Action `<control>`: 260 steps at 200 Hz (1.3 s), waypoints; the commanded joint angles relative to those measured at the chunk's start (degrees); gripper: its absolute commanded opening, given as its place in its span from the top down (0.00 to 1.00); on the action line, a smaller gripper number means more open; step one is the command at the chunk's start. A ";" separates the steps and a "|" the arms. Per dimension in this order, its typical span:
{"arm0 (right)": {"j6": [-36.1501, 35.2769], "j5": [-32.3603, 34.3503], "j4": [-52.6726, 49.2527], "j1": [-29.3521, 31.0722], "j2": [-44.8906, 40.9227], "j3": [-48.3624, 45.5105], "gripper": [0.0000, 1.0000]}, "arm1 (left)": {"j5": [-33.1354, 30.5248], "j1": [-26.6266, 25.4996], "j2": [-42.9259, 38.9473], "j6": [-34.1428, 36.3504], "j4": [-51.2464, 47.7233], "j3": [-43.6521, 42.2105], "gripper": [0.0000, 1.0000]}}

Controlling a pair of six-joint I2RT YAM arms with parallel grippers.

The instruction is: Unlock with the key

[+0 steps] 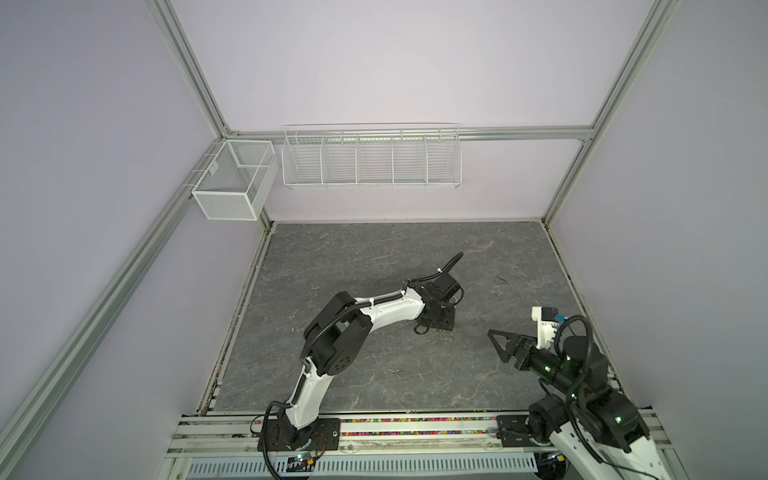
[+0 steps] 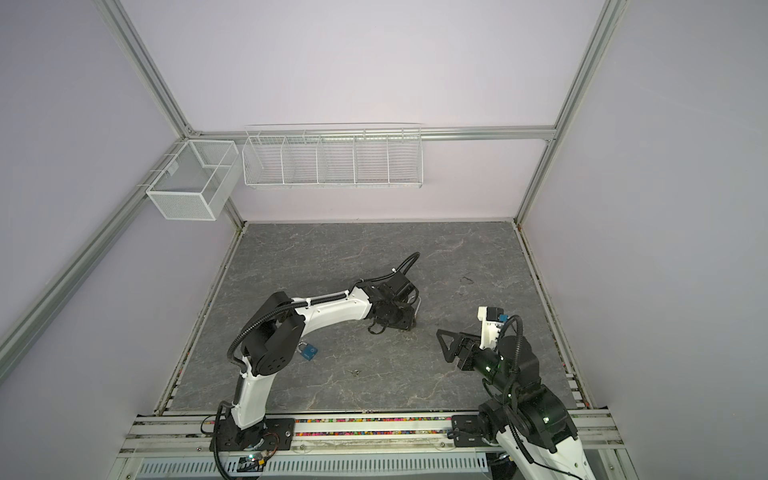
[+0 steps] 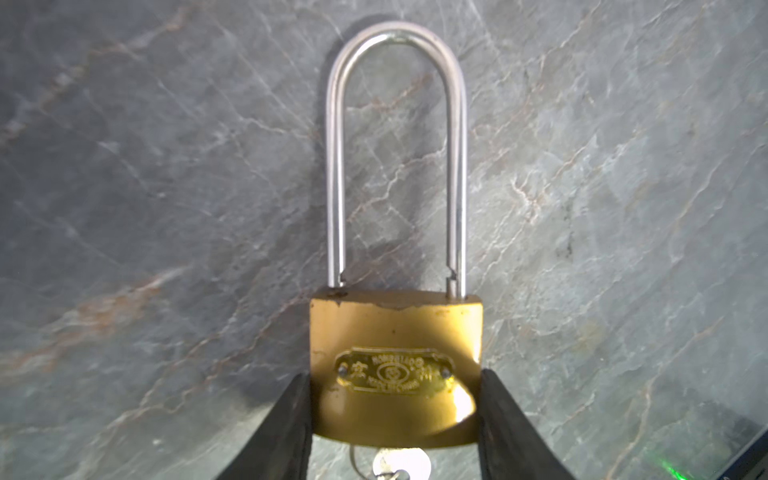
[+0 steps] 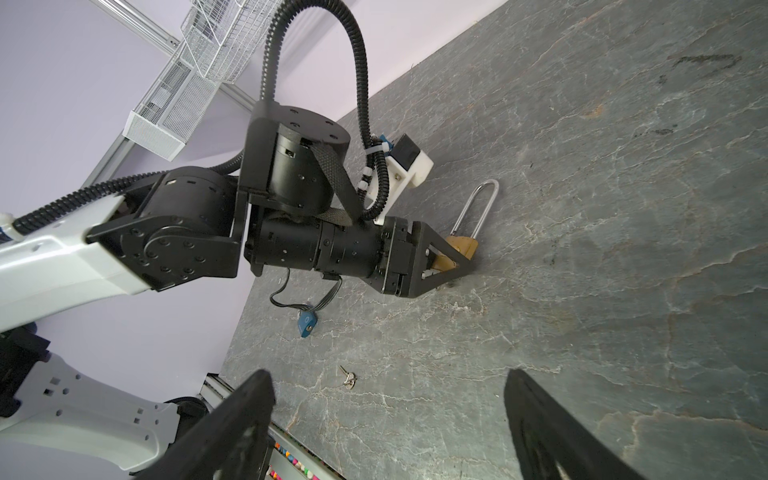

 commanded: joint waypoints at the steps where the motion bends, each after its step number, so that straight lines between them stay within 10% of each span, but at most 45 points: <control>1: 0.35 1.23 1.45 0.26 0.55 -0.91 0.11 | 1.65 -0.99 -5.96 0.65 2.45 0.41 1.00; 117: 3.35 -5.85 33.18 -4.39 14.54 -10.27 0.08 | 8.50 -4.18 -36.57 3.63 17.60 -22.96 1.00; 260: 5.24 -12.23 48.75 -4.41 23.21 -9.06 0.09 | 17.22 -3.03 -41.10 -4.86 30.59 -26.15 1.00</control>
